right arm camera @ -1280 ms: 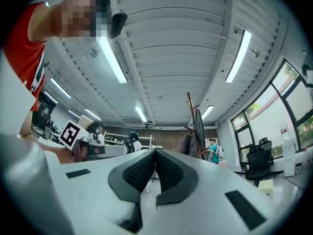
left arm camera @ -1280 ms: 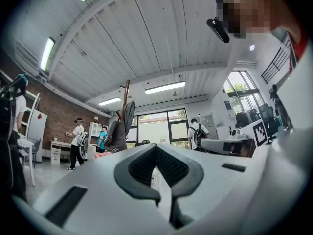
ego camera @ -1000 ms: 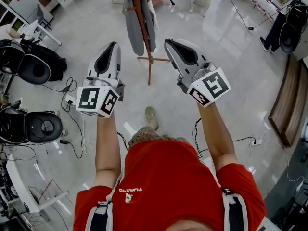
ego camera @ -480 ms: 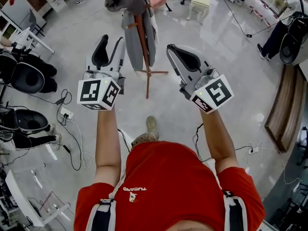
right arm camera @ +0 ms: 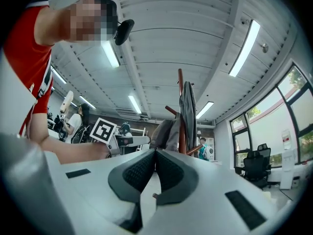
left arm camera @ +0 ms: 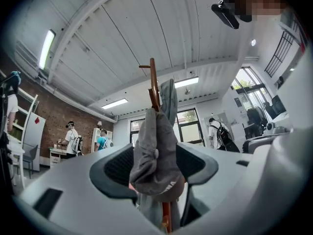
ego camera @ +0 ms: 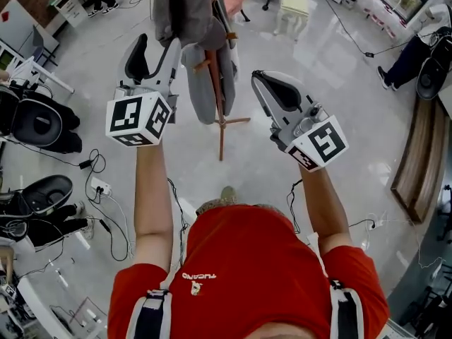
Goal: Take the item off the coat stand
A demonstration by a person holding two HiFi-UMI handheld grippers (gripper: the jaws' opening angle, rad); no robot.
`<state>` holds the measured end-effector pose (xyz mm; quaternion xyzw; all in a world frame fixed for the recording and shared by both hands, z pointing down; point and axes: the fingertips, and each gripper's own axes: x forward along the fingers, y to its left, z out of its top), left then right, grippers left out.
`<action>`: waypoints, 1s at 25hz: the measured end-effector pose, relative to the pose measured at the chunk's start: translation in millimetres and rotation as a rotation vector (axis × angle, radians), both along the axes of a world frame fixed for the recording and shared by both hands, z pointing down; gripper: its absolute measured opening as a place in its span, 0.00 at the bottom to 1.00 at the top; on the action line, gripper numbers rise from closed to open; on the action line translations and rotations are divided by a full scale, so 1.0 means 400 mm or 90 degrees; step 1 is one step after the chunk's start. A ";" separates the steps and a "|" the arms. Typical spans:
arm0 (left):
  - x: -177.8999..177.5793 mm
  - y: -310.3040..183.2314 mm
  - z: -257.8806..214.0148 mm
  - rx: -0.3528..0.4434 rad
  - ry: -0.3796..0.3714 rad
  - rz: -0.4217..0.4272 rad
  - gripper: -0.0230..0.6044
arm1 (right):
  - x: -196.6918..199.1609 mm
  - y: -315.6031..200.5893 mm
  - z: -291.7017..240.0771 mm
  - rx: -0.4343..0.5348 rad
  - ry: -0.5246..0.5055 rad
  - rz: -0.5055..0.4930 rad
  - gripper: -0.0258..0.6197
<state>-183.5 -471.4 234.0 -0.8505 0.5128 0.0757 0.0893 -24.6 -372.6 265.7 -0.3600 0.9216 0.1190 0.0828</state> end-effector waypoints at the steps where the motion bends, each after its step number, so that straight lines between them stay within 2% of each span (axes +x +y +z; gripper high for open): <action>1: -0.002 -0.025 0.000 -0.002 -0.003 0.002 0.46 | 0.000 -0.018 0.002 -0.001 0.001 0.003 0.08; 8: 0.046 -0.175 0.005 -0.026 -0.022 0.016 0.50 | 0.033 -0.117 0.002 -0.007 -0.002 0.015 0.08; 12: 0.062 -0.232 0.001 -0.037 -0.009 0.004 0.49 | 0.062 -0.149 0.008 -0.009 0.001 0.010 0.08; 14: 0.058 -0.249 -0.003 -0.043 0.004 -0.006 0.36 | 0.077 -0.161 0.004 -0.008 0.003 0.008 0.08; 16: 0.053 -0.257 -0.011 -0.044 0.013 -0.020 0.19 | 0.091 -0.170 -0.005 -0.006 0.004 0.008 0.08; 18: 0.051 -0.260 -0.023 -0.042 0.016 -0.033 0.09 | 0.106 -0.178 -0.012 -0.004 0.004 0.007 0.08; 25: 0.049 -0.226 -0.088 -0.024 0.043 -0.053 0.06 | 0.145 -0.194 -0.006 -0.013 -0.004 -0.013 0.08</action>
